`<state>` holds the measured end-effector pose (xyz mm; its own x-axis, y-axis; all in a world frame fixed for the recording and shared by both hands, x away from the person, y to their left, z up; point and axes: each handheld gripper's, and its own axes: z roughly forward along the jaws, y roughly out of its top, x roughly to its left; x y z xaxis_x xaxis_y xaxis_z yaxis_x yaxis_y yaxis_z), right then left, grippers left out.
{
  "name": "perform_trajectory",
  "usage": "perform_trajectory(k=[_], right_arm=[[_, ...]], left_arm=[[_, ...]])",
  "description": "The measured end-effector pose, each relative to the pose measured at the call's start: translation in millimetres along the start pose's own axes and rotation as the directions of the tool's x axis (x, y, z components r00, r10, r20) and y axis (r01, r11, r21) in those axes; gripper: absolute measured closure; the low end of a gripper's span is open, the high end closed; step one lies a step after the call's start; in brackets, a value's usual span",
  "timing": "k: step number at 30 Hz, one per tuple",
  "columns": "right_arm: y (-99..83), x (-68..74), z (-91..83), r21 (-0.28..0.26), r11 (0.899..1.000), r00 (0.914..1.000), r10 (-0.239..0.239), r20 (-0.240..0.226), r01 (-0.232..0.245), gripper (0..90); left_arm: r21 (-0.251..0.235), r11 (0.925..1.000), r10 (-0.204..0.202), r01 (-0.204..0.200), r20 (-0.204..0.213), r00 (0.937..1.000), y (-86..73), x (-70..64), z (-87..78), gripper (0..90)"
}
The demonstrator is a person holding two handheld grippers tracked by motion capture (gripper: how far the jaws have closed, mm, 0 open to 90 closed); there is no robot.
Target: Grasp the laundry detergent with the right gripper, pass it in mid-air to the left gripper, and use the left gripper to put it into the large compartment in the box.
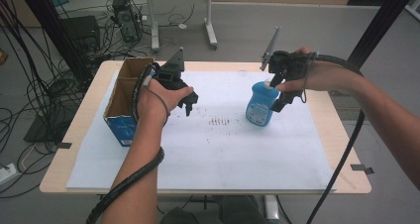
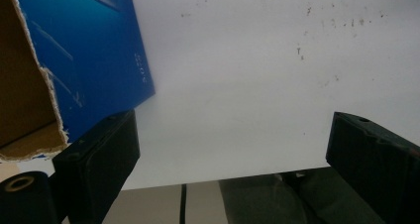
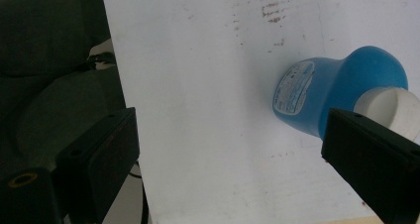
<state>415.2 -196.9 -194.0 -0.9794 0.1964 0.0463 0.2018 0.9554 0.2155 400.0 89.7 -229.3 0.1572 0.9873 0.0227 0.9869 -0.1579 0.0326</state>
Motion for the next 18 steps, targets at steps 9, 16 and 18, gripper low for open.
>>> perform_trajectory(k=[9, 16, 18], right_arm=[[-7.4, -0.9, 2.4, -0.002, 1.000, 0.9998, 0.019, -0.007, -0.019, 7.8], [-16.9, -0.5, -1.6, 0.003, 0.999, 0.9991, 0.043, 0.005, -0.043, 7.7], [-18.7, -1.2, -2.6, 0.000, 0.999, 0.9991, 0.041, 0.009, -0.041, 7.6]], left_arm=[[-0.015, 0.9999, 0.009, -0.009, 0.006, 0.9999, -3.7, 0.0, 0.2, 6.8], [-0.019, 0.9997, 0.014, -0.013, 0.010, 0.9999, -5.4, 0.0, -1.9, 6.7], [-0.023, 0.9996, 0.015, -0.015, 0.010, 0.9998, -5.9, 0.0, -2.8, 6.7]])
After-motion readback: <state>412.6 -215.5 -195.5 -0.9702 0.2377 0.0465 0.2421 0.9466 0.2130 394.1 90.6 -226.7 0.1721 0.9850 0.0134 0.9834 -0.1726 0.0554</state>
